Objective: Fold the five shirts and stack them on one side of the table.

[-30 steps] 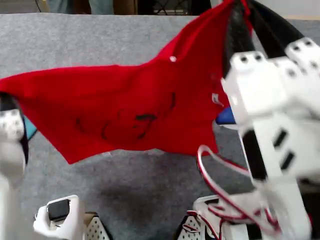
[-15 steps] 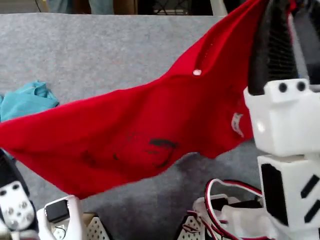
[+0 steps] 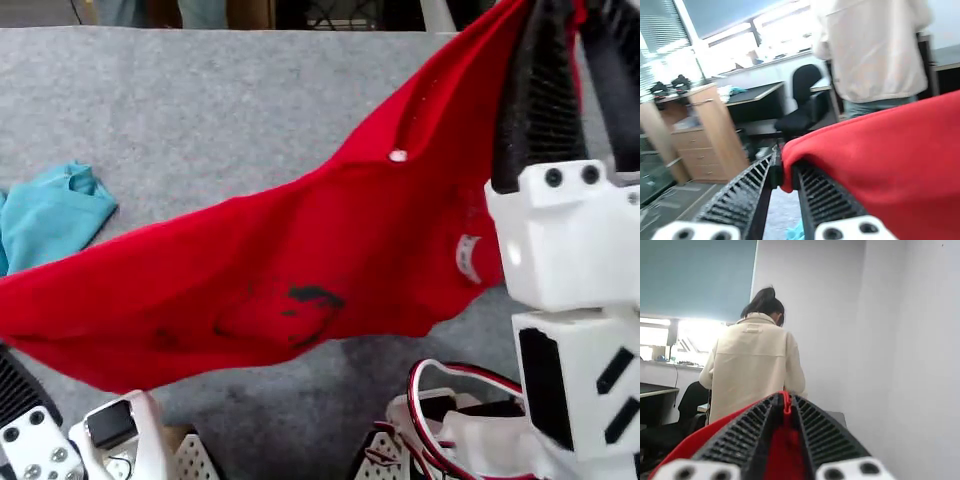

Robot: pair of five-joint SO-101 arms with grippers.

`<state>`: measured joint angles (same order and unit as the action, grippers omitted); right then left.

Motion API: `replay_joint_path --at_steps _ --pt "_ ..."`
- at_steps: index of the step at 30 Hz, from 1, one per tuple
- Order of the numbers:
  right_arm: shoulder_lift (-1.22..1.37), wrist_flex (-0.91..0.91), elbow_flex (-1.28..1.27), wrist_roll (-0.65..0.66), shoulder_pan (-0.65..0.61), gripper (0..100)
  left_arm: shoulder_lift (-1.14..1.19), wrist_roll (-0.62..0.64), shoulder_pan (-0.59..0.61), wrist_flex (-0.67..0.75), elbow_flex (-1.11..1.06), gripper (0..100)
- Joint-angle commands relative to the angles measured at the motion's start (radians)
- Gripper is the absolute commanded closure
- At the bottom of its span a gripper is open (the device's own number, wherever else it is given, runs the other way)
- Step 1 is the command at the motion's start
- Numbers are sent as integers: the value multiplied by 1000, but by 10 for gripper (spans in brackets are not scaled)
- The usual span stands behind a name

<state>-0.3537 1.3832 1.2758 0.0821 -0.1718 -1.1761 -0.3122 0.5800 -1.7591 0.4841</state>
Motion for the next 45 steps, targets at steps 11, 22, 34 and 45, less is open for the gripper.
replay_joint_path --at_steps 11,22,34,45 --pt "285 -215 -452 21 -2 985 14 2 -186 887 -1156 971" --pt "728 -951 -598 23 -2 985 408 -2 -150 1645 -1291 970" --pt "840 -609 -421 21 -15 985 726 -5 -154 1277 -1067 970" --pt "811 218 -424 290 -14 985 726 -12 -165 647 -1078 971"
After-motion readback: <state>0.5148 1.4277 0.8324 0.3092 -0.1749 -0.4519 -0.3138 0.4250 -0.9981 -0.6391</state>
